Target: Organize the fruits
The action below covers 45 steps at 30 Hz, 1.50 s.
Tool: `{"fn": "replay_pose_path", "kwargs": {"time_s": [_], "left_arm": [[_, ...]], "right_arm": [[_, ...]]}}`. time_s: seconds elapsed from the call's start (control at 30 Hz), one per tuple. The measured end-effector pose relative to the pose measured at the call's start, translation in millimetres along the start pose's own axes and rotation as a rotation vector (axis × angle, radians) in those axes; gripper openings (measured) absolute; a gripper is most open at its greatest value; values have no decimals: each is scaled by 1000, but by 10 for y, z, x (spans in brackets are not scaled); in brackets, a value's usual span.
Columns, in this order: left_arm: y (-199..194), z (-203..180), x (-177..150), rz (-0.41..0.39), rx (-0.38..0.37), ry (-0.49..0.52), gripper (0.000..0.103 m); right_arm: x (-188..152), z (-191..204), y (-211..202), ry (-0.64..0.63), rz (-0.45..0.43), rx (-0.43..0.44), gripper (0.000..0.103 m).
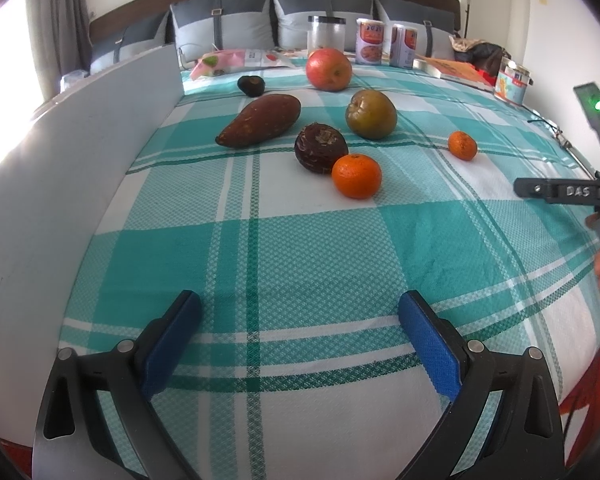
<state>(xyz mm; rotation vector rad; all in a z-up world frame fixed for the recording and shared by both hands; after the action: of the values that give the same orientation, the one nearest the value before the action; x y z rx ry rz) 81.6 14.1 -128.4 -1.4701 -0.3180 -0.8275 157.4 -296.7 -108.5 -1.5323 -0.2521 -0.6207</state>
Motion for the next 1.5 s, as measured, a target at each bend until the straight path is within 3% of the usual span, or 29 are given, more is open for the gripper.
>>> {"fn": "replay_pose_path", "kwargs": {"time_s": [0.2,0.3,0.4,0.5,0.6,0.73,0.8,0.83,0.87,0.93,1.13,1.17,1.23,1.3,1.4,1.47,1.5], "left_arm": [[37,13,30,42,-25,-5,100],[85,100,174,132,-116,-45,99],[101,394,556,115,-219,-180,98],[219,640,976,98,-242,-231,99],[571,769,1360,135,-217,-185,99],[1143,798,1580,228,-135,-120,97],[1310,769,1597,254,-137,-98,96],[1362,754,1589,257,-132,-87,88],[1390,738,1587,256,-144,-82,63],[1401,737,1599,243,-184,-106,49],[1104,839,1303,216,-194,-225,48],[1039,853,1225,213,-202,-241,48],[875,861,1046,205,-192,-246,48],[745,855,918,203,-174,-237,48],[635,838,782,211,-178,-219,50],[584,830,726,212,-182,-200,62],[566,833,708,212,-179,-193,63]], "right_arm": [[-47,-6,-1,15,-43,9,103],[-53,-6,-10,14,-48,8,103],[-49,-4,-4,14,-50,7,103],[-48,-4,-4,13,-49,8,103],[-46,-7,-2,14,-48,10,103],[-48,-3,-3,14,-48,13,103],[-47,2,-6,12,-49,16,103],[-45,0,-6,13,-49,17,103],[-44,0,-7,13,-49,17,103],[-44,1,-9,13,-49,18,103],[-43,-10,-17,18,-43,45,103],[-35,-2,-49,26,-44,90,103],[20,136,-177,51,-53,300,101],[114,391,-234,-32,-60,352,100],[275,792,-119,-163,-22,359,82],[332,962,131,-209,63,330,75],[331,993,215,-228,83,309,57]]}}
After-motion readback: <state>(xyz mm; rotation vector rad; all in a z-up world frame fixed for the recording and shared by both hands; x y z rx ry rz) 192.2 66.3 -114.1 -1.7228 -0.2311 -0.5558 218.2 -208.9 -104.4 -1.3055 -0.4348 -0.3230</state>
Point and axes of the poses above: each gripper's, at about its wrist camera, not at the fingertips, and y roughly the way its jaws point, z to its left, x to its top, the point moved 5 cm from there along y, roughly the way its jaws point, and after that the axes turned 10 degrees about y, right-handed, at the moved point
